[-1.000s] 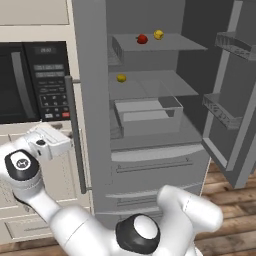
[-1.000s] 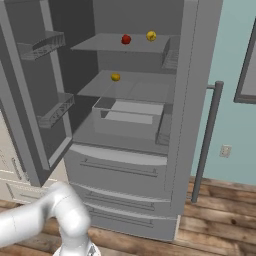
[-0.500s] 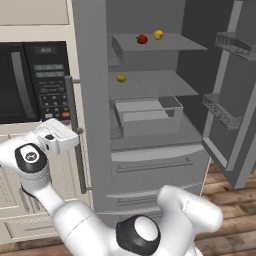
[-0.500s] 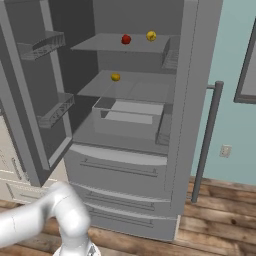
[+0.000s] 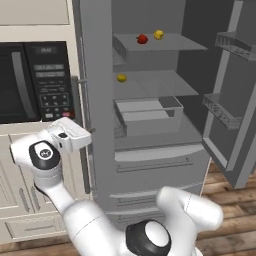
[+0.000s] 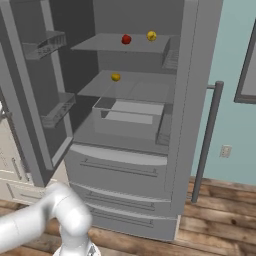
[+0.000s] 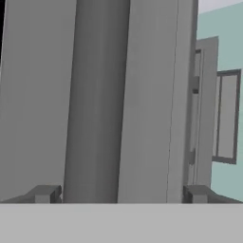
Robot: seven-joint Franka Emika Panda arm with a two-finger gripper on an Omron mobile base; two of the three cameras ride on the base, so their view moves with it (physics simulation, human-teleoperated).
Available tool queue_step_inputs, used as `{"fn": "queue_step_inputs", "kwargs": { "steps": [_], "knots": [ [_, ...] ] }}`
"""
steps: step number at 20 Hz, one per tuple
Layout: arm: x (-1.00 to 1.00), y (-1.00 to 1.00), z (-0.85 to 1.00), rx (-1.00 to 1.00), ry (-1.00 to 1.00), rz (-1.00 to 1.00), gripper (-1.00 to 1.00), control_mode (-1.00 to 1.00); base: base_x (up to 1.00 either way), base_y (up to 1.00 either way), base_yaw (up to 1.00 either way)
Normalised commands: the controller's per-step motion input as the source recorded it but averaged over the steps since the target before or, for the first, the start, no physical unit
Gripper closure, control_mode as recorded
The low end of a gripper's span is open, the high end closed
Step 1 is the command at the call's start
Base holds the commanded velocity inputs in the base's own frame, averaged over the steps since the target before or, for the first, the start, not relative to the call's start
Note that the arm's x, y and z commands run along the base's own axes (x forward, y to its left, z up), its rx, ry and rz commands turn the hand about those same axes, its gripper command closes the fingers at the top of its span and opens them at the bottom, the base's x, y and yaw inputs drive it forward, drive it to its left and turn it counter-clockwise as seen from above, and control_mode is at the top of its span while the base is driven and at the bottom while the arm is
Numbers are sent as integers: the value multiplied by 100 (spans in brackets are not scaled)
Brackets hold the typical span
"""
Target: Place the bell pepper in the correct fridge rack based on whether it is a fruit or vegetable. Finally, close the fridge door.
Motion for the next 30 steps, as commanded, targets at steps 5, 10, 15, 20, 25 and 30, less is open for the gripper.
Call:
{"fn": "queue_step_inputs", "kwargs": {
  "steps": [5, 10, 15, 20, 25, 30],
  "knots": [
    [30, -57, 0, 0, 0, 0, -100, -100, 0, 0, 0],
    [40, -64, 0, 0, 0, 0, -100, -100, 0, 0, 0],
    [47, -68, 0, 0, 0, 0, -100, -100, 0, 0, 0],
    [48, -66, 0, 0, 0, 0, -100, -100, 0, 0, 0],
    [42, -59, 0, 0, 0, 1, -100, -100, 0, 0, 0],
    [40, -55, 4, 0, 0, 1, -100, -100, 0, 0, 0]
  ]
}}
